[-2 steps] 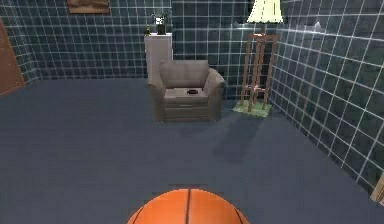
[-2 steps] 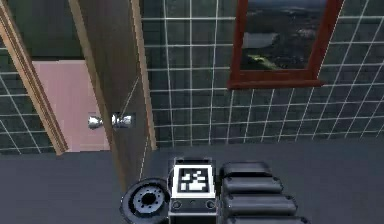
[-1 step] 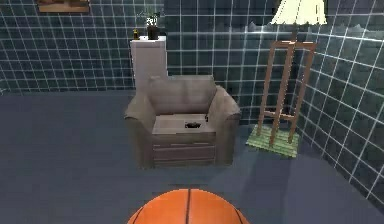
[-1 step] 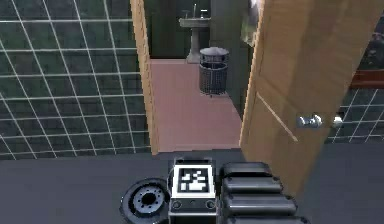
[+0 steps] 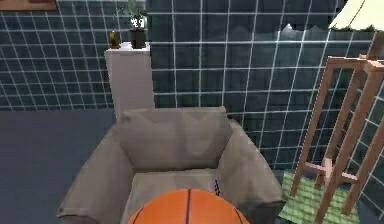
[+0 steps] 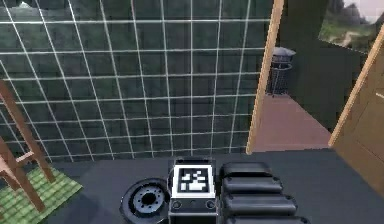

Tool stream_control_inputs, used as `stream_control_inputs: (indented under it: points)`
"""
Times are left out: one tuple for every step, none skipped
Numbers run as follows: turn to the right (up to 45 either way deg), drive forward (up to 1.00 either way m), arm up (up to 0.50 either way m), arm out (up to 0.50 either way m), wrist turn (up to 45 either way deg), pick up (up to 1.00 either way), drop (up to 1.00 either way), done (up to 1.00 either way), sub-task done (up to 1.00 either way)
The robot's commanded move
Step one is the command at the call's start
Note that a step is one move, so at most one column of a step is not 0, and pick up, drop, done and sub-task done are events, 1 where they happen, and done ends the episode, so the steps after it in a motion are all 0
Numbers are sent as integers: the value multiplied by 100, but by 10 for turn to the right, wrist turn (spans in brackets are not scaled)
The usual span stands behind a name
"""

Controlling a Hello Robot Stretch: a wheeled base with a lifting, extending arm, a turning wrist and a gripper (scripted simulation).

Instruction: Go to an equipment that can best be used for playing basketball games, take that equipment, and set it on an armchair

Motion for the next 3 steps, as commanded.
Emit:
stream_control_inputs:
  points:
    - [60, 0, 0, 0, 0, 0, 0, 0, 0]
    - [0, 15, 0, 0, 0, 0, 0, 0, 0]
    - [-450, 0, 0, 0, 0, 0, 0, 0, 0]
